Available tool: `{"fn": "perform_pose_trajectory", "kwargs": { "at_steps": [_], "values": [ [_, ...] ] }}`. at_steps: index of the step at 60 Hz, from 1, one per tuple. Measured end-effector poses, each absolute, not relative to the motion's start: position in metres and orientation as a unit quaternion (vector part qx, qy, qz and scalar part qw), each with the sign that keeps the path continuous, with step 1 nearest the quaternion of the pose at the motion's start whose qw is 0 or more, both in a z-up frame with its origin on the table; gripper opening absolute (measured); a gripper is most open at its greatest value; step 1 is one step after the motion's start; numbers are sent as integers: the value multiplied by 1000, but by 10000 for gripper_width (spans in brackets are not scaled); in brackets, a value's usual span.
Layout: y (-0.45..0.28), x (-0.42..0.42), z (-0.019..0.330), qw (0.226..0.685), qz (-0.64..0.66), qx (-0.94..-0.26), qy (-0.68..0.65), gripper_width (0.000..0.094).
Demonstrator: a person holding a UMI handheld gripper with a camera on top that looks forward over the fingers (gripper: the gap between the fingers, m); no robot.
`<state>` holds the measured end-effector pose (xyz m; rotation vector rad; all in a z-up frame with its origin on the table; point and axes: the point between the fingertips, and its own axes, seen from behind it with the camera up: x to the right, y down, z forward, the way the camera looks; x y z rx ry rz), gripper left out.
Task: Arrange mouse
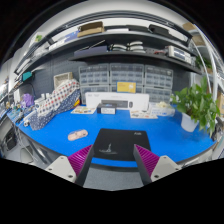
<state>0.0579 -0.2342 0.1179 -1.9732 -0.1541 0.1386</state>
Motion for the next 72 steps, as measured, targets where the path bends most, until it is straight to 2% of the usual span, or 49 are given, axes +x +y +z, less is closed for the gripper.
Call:
{"fn": "perform_pose_trajectory", "kwargs": {
  "at_steps": [12,24,40,54,63,72],
  "values": [
    [-236,-29,45,506,77,-855,-77,806],
    [-198,-124,8,477,87,-871,-82,815],
    [-111,-178,-12,462,52,-884,-50,818],
    [-48,-194,-10,457,34,-888,-38,799],
    [-24,-215,-10,449,33,-892,-42,715],
    [-18,-227,-10,431,32,-900,-50,511]
  ]
}}
